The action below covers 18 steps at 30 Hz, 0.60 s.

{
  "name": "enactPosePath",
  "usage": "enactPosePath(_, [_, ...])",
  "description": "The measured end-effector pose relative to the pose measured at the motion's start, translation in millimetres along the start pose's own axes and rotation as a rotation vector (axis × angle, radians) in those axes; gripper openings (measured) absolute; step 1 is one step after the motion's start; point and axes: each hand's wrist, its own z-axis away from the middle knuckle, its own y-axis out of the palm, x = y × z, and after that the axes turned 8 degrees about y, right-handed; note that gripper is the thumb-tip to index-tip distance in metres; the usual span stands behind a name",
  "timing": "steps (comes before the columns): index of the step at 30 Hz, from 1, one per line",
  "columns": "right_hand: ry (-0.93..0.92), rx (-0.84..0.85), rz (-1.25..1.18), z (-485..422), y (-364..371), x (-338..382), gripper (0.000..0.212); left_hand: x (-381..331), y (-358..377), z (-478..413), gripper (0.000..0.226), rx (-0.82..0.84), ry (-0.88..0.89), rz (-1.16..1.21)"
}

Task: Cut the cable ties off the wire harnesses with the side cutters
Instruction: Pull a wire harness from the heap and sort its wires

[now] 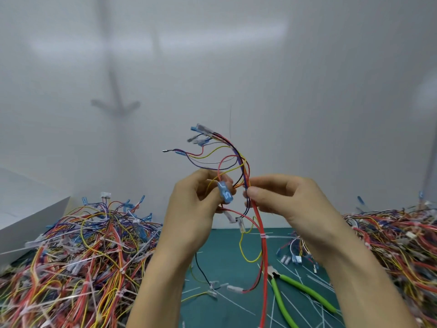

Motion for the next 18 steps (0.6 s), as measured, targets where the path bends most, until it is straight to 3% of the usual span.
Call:
enactPosePath(7, [-0.037, -0.123, 0.003, -2, 5, -3, 0.013, -5, -4, 1, 0.012, 0.029, -0.045, 0.059])
enactPosePath(18, [0.038, -0.122, -0.079, -3, 3, -5, 0.008, -11, -4, 2, 0.016, 0.011, -0.102, 0.184])
